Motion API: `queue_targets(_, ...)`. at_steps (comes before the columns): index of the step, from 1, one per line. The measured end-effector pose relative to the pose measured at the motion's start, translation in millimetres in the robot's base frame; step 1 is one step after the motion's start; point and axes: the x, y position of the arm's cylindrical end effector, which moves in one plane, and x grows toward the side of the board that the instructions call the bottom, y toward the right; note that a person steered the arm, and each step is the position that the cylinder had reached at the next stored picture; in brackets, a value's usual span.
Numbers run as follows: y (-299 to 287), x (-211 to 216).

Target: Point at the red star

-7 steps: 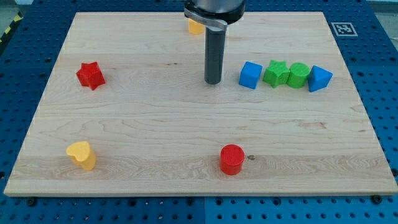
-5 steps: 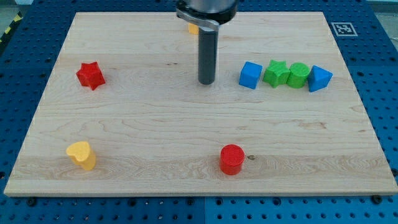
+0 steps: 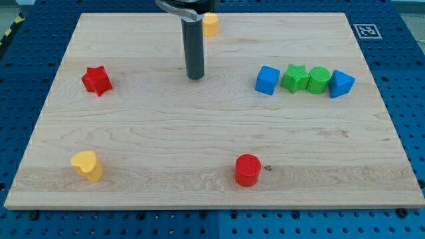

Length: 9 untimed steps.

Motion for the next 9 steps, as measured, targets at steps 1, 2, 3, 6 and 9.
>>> queue_targets(1, -4.1, -0.4)
queue_targets(2, -13.6, -0.4)
queue_targets(3, -41.1, 2.3)
queue_targets(6, -145.0, -91.6)
queue_targets(9, -217.1, -37.8)
